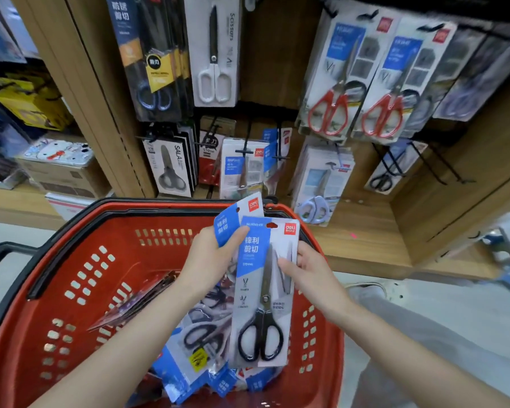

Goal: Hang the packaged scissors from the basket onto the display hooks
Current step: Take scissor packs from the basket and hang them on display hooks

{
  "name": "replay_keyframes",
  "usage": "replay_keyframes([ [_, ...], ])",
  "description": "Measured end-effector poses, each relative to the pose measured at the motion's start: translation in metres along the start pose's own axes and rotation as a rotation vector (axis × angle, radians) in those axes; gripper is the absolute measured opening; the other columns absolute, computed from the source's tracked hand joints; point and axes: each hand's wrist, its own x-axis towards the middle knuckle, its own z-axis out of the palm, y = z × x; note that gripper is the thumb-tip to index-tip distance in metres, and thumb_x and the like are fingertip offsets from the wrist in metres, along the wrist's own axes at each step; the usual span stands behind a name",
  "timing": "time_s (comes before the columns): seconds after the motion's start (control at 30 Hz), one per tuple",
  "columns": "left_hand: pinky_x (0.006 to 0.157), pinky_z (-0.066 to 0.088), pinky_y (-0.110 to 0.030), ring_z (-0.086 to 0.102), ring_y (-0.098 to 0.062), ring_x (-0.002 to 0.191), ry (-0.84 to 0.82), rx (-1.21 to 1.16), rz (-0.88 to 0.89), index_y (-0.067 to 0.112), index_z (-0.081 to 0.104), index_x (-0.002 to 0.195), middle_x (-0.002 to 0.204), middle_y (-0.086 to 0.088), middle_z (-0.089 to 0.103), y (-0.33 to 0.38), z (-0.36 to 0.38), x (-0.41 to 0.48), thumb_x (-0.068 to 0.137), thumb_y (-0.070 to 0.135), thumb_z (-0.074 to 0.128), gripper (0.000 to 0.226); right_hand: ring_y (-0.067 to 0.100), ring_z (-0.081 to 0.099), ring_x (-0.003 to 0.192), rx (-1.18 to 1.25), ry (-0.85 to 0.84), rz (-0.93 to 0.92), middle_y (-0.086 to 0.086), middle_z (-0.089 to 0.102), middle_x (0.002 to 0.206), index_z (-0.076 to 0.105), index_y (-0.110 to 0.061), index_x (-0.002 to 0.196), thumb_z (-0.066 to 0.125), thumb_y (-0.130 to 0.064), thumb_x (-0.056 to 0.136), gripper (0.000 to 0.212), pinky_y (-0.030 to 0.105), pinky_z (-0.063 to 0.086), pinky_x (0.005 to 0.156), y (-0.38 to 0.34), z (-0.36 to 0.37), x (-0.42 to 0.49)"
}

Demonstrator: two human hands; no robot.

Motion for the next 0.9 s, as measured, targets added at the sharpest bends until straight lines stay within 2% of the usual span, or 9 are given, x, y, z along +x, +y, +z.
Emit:
replay_keyframes([
  [0.03, 0.067, 0.048, -0.041, 0.063, -0.029, 0.073, 0.001, 0.014, 0.011, -0.002, 0.067, 0.087, 0.085, -0.019, 0.07, 0.003, 0.002, -0.001, 0.094, 0.029, 0.056, 0.034, 0.015, 0.065, 0.102, 0.014, 0.0, -0.002, 0.003, 0.067, 0.112, 0.057, -0.015, 0.114, 0.054, -0.006, 0.093, 0.022, 0.035, 0.053, 0.089, -0.001, -0.003, -0.001],
  [0.1, 0.065, 0.045, -0.034, 0.062, -0.019, 0.067, 0.0, 0.043, 0.06, 0.017, 0.071, 0.078, 0.077, -0.003, 0.072, 0.008, 0.007, -0.002, 0.093, 0.027, 0.058, 0.022, 0.01, 0.066, 0.097, 0.066, 0.048, -0.019, 0.002, 0.068, 0.107, 0.058, -0.017, 0.108, 0.054, -0.001, 0.092, 0.023, 0.022, 0.053, 0.082, -0.004, -0.01, -0.004],
  [0.2, 0.064, 0.043, -0.03, 0.057, -0.002, 0.057, 0.03, 0.129, 0.143, 0.038, 0.063, 0.064, 0.064, 0.014, 0.068, 0.02, 0.017, -0.006, 0.089, 0.026, 0.064, 0.028, 0.011, 0.066, 0.091, 0.141, 0.153, -0.081, 0.003, 0.071, 0.103, 0.062, -0.018, 0.101, 0.056, 0.0, 0.091, 0.022, 0.024, 0.052, 0.083, -0.01, -0.022, -0.005],
  [0.27, 0.06, 0.041, -0.03, 0.049, -0.003, 0.053, 0.065, 0.147, 0.173, 0.032, 0.062, 0.064, 0.058, 0.009, 0.065, 0.026, 0.024, -0.004, 0.086, 0.027, 0.066, 0.023, 0.016, 0.067, 0.094, 0.175, 0.191, -0.111, 0.005, 0.072, 0.104, 0.064, -0.015, 0.104, 0.055, -0.001, 0.092, 0.02, 0.028, 0.052, 0.086, -0.015, -0.031, -0.008],
  [0.43, 0.054, 0.031, -0.028, 0.035, -0.01, 0.047, 0.077, 0.205, 0.295, 0.038, 0.048, 0.056, 0.044, 0.005, 0.045, 0.045, 0.038, 0.006, 0.086, 0.033, 0.063, 0.034, 0.005, 0.066, 0.087, 0.249, 0.313, -0.228, -0.003, 0.072, 0.096, 0.062, -0.006, 0.107, 0.051, -0.003, 0.094, 0.018, 0.019, 0.051, 0.075, -0.036, -0.069, -0.009],
  [0.57, 0.053, 0.036, -0.014, 0.051, 0.009, 0.052, 0.092, 0.191, 0.41, 0.037, 0.052, 0.066, 0.051, 0.029, 0.055, 0.078, 0.058, 0.024, 0.086, 0.026, 0.066, 0.026, 0.02, 0.064, 0.103, 0.254, 0.551, -0.343, 0.009, 0.067, 0.112, 0.059, -0.014, 0.109, 0.052, -0.019, 0.092, 0.019, 0.033, 0.051, 0.088, -0.046, -0.128, 0.007],
  [0.67, 0.056, 0.037, -0.008, 0.05, 0.016, 0.054, 0.107, 0.198, 0.481, 0.034, 0.051, 0.066, 0.048, 0.028, 0.052, 0.104, 0.083, 0.045, 0.084, 0.027, 0.067, 0.025, 0.021, 0.062, 0.099, 0.228, 0.729, -0.345, 0.013, 0.065, 0.111, 0.056, -0.024, 0.098, 0.05, -0.029, 0.084, 0.016, 0.038, 0.049, 0.087, -0.039, -0.176, 0.018],
  [0.77, 0.059, 0.038, -0.009, 0.054, 0.011, 0.061, 0.093, 0.174, 0.493, 0.028, 0.061, 0.069, 0.06, 0.027, 0.057, 0.12, 0.114, 0.07, 0.082, 0.028, 0.07, 0.017, 0.016, 0.056, 0.089, 0.164, 0.827, -0.301, 0.018, 0.059, 0.105, 0.051, -0.019, 0.091, 0.048, -0.027, 0.088, 0.009, 0.035, 0.046, 0.082, -0.014, -0.22, 0.031],
  [0.9, 0.066, 0.044, -0.022, 0.062, -0.008, 0.074, 0.069, 0.165, 0.484, 0.012, 0.073, 0.081, 0.077, 0.006, 0.067, 0.124, 0.158, 0.099, 0.08, 0.026, 0.073, 0.014, 0.015, 0.047, 0.083, 0.08, 0.845, -0.135, 0.008, 0.051, 0.092, 0.047, 0.002, 0.094, 0.046, -0.03, 0.083, 0.034, 0.032, 0.039, 0.074, 0.037, -0.262, 0.054],
])
